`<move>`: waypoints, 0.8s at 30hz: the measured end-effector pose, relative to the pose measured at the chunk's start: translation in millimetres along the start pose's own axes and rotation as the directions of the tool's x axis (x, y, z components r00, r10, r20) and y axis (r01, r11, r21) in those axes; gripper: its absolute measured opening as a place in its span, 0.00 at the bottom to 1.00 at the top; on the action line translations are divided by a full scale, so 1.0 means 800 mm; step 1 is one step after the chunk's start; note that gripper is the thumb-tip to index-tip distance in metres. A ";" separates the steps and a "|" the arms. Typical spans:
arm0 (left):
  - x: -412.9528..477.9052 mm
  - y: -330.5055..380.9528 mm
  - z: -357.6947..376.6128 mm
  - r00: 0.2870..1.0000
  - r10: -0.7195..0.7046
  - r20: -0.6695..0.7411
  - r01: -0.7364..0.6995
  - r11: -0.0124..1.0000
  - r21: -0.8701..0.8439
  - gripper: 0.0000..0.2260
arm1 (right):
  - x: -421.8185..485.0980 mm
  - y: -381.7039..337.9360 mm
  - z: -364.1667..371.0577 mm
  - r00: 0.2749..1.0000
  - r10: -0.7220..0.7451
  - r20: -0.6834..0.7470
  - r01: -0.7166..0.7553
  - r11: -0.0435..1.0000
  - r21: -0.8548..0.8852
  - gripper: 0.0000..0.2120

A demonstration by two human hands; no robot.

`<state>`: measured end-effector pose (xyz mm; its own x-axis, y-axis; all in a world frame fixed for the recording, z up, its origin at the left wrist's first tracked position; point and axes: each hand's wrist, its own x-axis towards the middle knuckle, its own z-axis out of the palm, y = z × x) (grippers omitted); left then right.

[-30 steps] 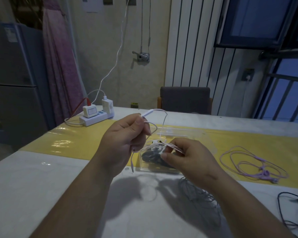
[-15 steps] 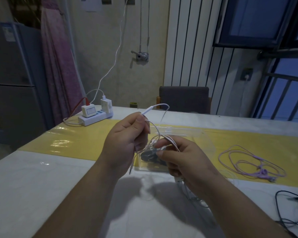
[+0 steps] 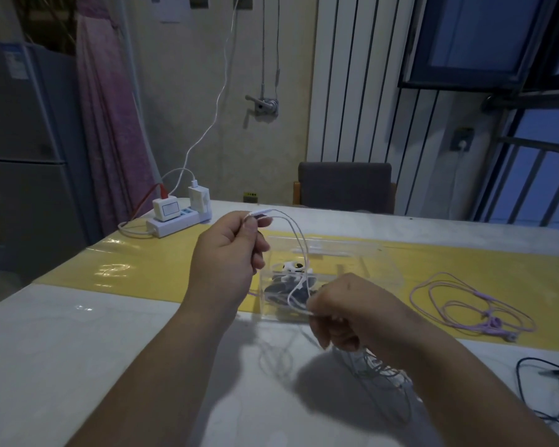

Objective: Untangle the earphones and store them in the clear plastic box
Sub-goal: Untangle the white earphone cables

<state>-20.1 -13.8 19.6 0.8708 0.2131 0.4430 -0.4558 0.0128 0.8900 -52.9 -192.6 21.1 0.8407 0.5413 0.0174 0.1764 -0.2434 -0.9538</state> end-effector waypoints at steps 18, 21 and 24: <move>-0.007 0.008 0.002 0.978 0.094 0.186 -0.081 0.994 -0.077 0.12 | 0.016 0.011 0.006 0.853 0.004 -0.521 -0.163 0.952 -0.260 0.10; -0.007 0.009 0.002 0.980 0.097 0.171 -0.084 0.993 -0.084 0.12 | 0.013 0.007 0.001 0.839 0.001 -0.544 -0.139 0.967 -0.212 0.12; -0.007 0.010 0.002 0.982 0.084 0.167 -0.066 0.992 -0.112 0.16 | 0.009 0.003 -0.005 0.890 0.040 -0.453 -0.162 0.959 -0.232 0.08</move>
<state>-28.5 -16.2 24.2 0.8480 0.0473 0.5279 -0.5297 0.1078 0.8413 -44.6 -192.1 20.4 0.9878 0.1072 0.1131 0.1522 -0.5076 -0.8480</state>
